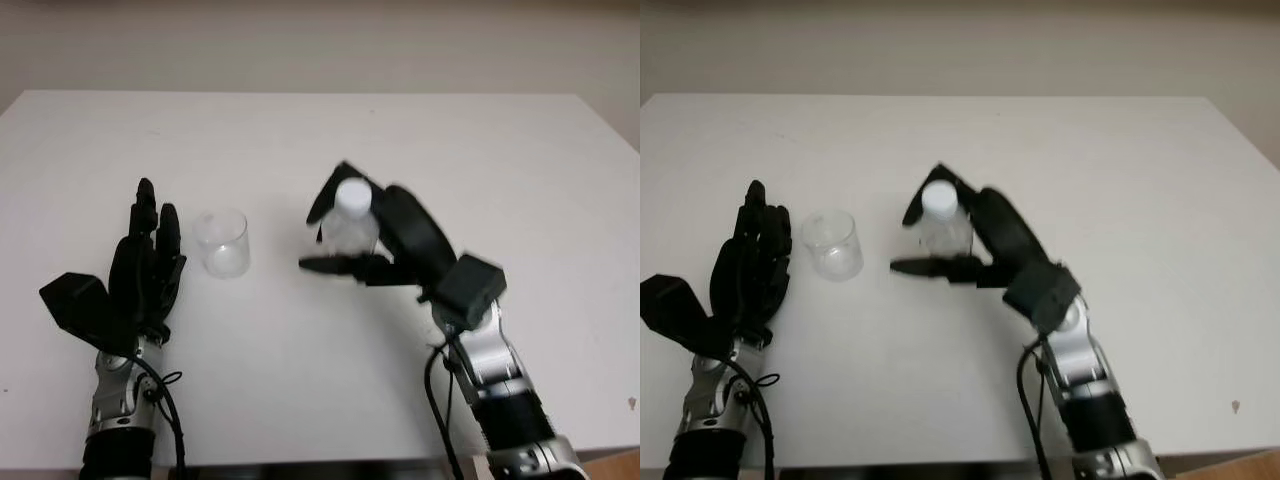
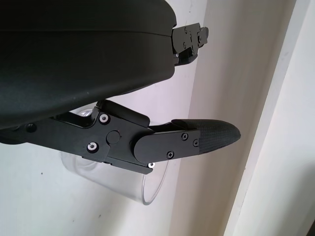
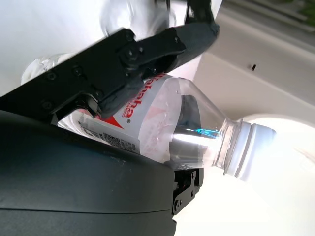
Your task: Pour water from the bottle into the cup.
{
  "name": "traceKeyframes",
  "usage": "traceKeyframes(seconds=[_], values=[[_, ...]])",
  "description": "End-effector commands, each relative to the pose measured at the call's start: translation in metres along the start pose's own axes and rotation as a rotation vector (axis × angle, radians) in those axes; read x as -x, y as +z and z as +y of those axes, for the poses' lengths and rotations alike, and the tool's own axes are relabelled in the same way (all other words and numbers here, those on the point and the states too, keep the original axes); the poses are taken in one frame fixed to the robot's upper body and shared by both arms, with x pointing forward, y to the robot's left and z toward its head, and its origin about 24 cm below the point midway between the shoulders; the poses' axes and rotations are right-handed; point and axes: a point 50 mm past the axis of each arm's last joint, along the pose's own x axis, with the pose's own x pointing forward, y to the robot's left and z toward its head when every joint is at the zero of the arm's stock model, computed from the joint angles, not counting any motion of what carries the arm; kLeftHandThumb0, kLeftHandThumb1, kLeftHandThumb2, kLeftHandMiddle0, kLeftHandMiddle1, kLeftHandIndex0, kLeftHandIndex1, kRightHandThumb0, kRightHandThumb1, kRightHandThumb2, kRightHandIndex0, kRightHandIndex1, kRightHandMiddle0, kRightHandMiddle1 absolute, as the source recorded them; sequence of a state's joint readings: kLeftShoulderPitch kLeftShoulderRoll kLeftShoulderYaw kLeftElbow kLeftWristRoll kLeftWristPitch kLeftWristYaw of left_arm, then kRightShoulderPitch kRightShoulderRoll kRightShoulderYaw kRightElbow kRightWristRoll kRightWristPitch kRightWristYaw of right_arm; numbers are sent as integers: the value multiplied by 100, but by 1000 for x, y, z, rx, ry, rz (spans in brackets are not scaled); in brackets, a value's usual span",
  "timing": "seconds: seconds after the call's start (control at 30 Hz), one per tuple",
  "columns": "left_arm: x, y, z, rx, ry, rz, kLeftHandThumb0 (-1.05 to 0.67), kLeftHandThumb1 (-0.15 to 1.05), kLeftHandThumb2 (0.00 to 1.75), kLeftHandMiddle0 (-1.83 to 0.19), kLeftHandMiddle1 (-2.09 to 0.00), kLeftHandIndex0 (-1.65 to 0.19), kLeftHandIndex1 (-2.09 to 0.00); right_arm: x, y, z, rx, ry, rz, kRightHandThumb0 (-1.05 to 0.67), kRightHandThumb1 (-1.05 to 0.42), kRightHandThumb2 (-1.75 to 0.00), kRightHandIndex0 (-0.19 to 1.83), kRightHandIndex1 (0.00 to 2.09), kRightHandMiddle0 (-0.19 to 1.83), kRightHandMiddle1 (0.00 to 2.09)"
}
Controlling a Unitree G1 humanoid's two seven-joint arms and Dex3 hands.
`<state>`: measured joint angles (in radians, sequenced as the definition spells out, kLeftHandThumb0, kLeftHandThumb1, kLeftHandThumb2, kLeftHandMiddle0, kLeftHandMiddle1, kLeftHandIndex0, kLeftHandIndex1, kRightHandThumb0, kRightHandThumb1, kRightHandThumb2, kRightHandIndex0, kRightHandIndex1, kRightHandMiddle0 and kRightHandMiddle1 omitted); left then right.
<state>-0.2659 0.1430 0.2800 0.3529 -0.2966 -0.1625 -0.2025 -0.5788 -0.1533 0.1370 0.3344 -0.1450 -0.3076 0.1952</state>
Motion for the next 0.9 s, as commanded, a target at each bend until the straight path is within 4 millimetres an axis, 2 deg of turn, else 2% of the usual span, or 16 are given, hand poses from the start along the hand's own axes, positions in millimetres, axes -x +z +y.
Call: traceKeyframes(seconds=[0.0,0.03,0.1,0.23,0.3,0.47,0.6,0.87], values=[[-2,3,0,-5,-3,-12,-71,105,47,15,-5,15,-6,-16,3,-3,23,-18,-12,-13,-57,-102,181,209,177,209],[-2,3,0,-8,-4,-14,-71,105,47,16,-5,16,-5,-20,1,-3,30,-23,-3,-12,-54,-106,179,209,176,209],[-2,4,0,-12,-2,-14,-71,105,48,16,-5,16,-5,-28,-4,-3,45,-25,16,-12,-59,-98,175,209,172,209],[-1,4,0,-7,1,-15,-71,105,47,15,-6,15,-6,-40,-13,-3,107,-15,56,-16,-85,-57,168,209,161,209],[-2,3,0,-4,0,-14,-71,105,46,15,-6,15,-6,-45,-16,-2,143,-7,71,-15,-89,-51,167,209,158,209],[-2,3,0,-10,0,-15,-71,105,46,15,-6,15,-6,-56,-21,-2,267,20,115,-16,-89,-49,166,209,153,209],[-1,2,0,-6,3,-11,-71,105,48,15,-5,15,-5,-63,-20,-7,415,24,130,-15,-83,-57,164,209,135,209],[-1,0,0,-3,-7,-7,-71,105,48,16,-5,16,-5,-78,-9,-18,648,-1,114,-19,-84,-54,147,209,106,209]])
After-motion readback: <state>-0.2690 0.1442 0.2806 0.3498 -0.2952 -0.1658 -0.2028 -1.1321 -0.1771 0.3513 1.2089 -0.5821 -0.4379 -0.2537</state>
